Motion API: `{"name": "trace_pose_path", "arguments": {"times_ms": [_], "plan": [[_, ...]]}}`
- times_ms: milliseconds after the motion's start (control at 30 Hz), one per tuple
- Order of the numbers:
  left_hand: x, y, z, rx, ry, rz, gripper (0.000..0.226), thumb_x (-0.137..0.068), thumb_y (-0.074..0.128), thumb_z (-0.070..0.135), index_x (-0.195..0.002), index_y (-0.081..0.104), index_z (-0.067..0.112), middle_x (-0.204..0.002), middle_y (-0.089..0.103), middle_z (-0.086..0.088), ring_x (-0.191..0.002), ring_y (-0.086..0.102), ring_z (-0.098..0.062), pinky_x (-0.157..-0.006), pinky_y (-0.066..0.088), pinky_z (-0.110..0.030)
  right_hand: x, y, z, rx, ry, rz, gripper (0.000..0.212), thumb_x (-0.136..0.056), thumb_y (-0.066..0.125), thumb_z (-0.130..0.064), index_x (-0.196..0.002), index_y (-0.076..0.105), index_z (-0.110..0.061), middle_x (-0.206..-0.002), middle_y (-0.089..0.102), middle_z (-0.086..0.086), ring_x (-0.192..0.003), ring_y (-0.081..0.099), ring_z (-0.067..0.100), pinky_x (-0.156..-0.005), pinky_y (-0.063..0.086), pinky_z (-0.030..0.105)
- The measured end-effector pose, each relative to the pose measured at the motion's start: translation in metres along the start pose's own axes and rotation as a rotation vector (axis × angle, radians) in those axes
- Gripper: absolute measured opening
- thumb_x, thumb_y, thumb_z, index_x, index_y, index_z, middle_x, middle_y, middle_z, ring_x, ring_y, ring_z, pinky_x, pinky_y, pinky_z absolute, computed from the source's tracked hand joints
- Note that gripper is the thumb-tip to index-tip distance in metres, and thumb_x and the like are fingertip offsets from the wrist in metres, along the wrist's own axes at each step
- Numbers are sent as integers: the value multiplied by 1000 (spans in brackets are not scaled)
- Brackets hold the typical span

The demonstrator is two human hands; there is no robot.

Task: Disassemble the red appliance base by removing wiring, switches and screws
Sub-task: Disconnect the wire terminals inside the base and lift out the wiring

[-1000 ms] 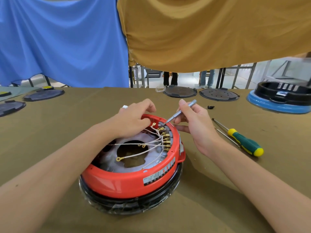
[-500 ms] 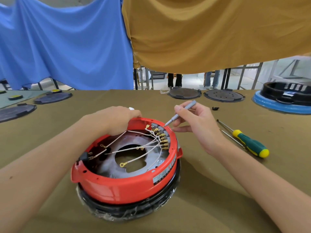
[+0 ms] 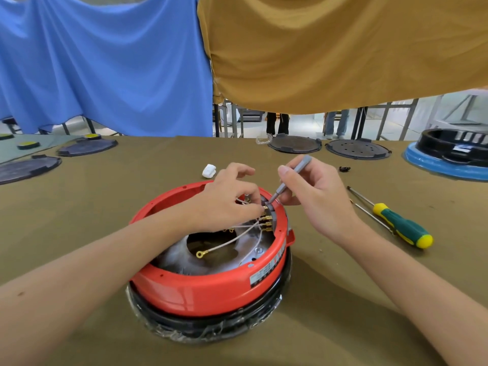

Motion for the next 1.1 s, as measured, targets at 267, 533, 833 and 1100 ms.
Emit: {"name": "trace_pose_path", "arguments": {"times_ms": [267, 533, 833, 1100], "plan": [[-3, 8, 4, 21, 10, -36, 25, -94, 55, 19, -72, 50, 29, -129, 36, 6, -128, 33, -13, -111, 29, -47, 6, 7, -18, 180, -139, -26, 21, -100, 57, -24, -83, 60, -13, -69, 65, -7, -67, 68, 17, -67, 55, 50], [-7, 15, 2, 87, -3, -92, 28, -88, 50, 28, -62, 49, 40, -117, 38, 15, -123, 32, -13, -111, 27, -47, 10, 13, -29, 291, -250, -42, 20, -101, 56, -20, -83, 59, -12, -63, 59, -11, -56, 62, 10, -51, 37, 10], [-7, 16, 0, 44, -7, -89, 45, -75, 43, 37, -107, 62, 12, -120, 38, 9, -128, 29, -13, -113, 24, -43, 16, 31, -44, 500, -374, -131, 27, -100, 50, -27, -82, 56, -7, -67, 58, 4, -63, 55, 20, -56, 45, 42], [-9, 17, 2, 105, -17, -108, 9, -72, 45, 33, -68, 49, 27, -109, 38, 13, -121, 30, -13, -112, 25, -43, -1, 20, -32, 401, -154, -40, 23, -98, 56, -23, -76, 57, -16, -58, 57, -6, -54, 51, 9, -53, 39, 21]]}}
Point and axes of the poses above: each hand's wrist, its own x-axis away from the middle knuckle, its own y-axis out of the palm, z = x × y, the point moved 9 cm from there along -x, towards the middle knuckle
